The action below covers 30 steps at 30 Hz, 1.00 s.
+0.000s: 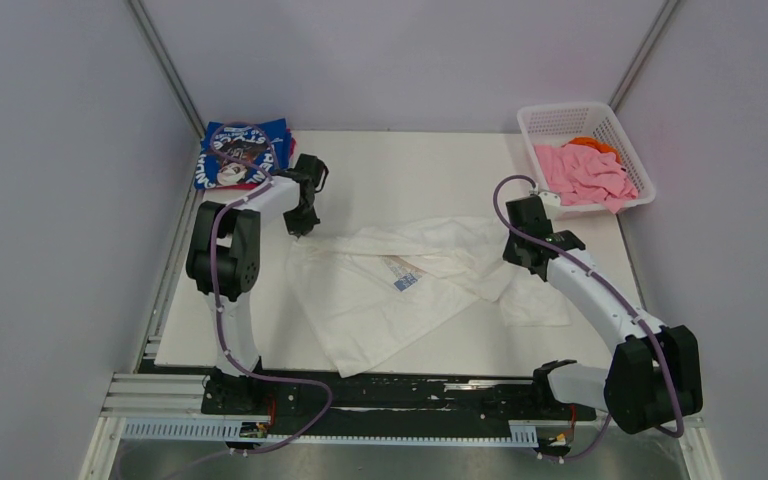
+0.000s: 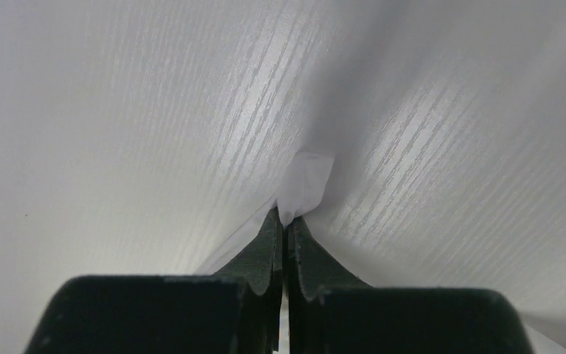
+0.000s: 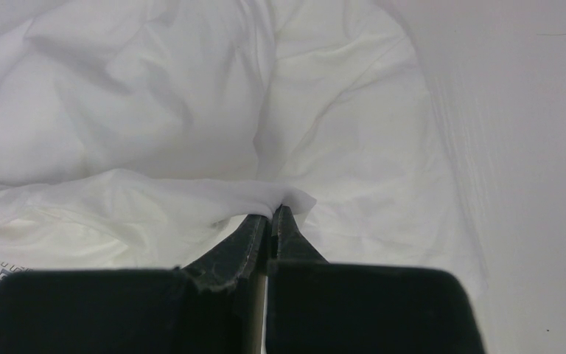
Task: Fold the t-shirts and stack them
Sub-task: Flatten out the tshirt
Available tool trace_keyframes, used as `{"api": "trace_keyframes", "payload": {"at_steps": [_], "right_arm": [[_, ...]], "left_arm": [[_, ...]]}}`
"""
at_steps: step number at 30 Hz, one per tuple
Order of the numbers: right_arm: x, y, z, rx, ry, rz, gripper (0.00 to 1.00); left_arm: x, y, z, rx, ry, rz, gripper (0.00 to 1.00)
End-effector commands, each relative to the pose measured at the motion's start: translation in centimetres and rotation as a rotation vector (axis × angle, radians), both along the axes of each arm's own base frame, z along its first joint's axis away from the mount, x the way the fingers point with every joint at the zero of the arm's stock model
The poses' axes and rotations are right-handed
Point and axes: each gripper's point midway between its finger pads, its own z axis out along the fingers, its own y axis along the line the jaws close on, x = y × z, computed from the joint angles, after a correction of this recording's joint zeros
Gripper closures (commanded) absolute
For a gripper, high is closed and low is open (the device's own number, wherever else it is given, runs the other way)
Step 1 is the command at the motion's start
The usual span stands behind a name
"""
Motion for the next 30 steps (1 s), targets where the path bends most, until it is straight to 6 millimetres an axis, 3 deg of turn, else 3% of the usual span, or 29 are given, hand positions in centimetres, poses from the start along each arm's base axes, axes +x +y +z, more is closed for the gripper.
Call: {"api": "trace_keyframes", "payload": {"at_steps": [1, 3, 5, 6, 9, 14, 17, 20, 21, 26, 29, 30], "right_arm": [[1.5, 0.3, 2.8, 0.027, -0.113, -0.003, 1.0], [2.1, 0.2, 4.5, 0.032, -0.167, -0.012, 1.0], [2.6, 0.0, 6.6, 0.033, -0.231, -0.028, 1.0], [2.8, -0.2, 8.0, 0.034, -0.271, -0.035, 1.0], [3.3, -0.3, 12.9, 0.04, -0.396, -0.016, 1.0], [2.1, -0.9, 22.4, 0.044, -0.631, 0.021, 1.0], [0.3, -1.7, 28.2, 0.032, -0.78, 0.039, 1.0], [-2.2, -2.0, 33.8, 0.04, -0.93, 0.079, 1.0], [-3.1, -1.9, 35.7, 0.043, -0.977, 0.108, 1.0], [-8.3, -1.7, 44.5, 0.024, -1.187, 0.231, 1.0], [-11.7, -1.5, 48.5, 0.034, -1.279, 0.299, 1.0], [-12.8, -1.2, 49.6, 0.038, -1.309, 0.331, 1.0]], "left_arm": [[0.2, 0.5, 2.1, 0.034, -0.044, 0.006, 1.0], [0.5, 0.6, 4.1, 0.042, -0.104, 0.008, 1.0], [0.8, 0.7, 7.2, 0.056, -0.192, 0.013, 1.0], [0.8, 0.7, 9.6, 0.053, -0.256, 0.015, 1.0], [0.5, -0.1, 15.2, 0.085, -0.407, -0.029, 1.0], [-2.2, -1.2, 26.2, 0.119, -0.662, -0.067, 1.0], [-4.5, -1.2, 32.5, 0.096, -0.813, -0.073, 1.0], [-6.5, -1.0, 36.7, 0.054, -0.916, -0.075, 1.0], [-7.6, -0.8, 39.0, 0.027, -0.972, -0.078, 1.0], [-11.7, 0.0, 45.5, -0.072, -1.132, -0.13, 1.0], [-14.9, 0.8, 50.0, -0.142, -1.245, -0.201, 1.0], [-15.6, 0.6, 50.6, -0.164, -1.261, -0.231, 1.0]]}}
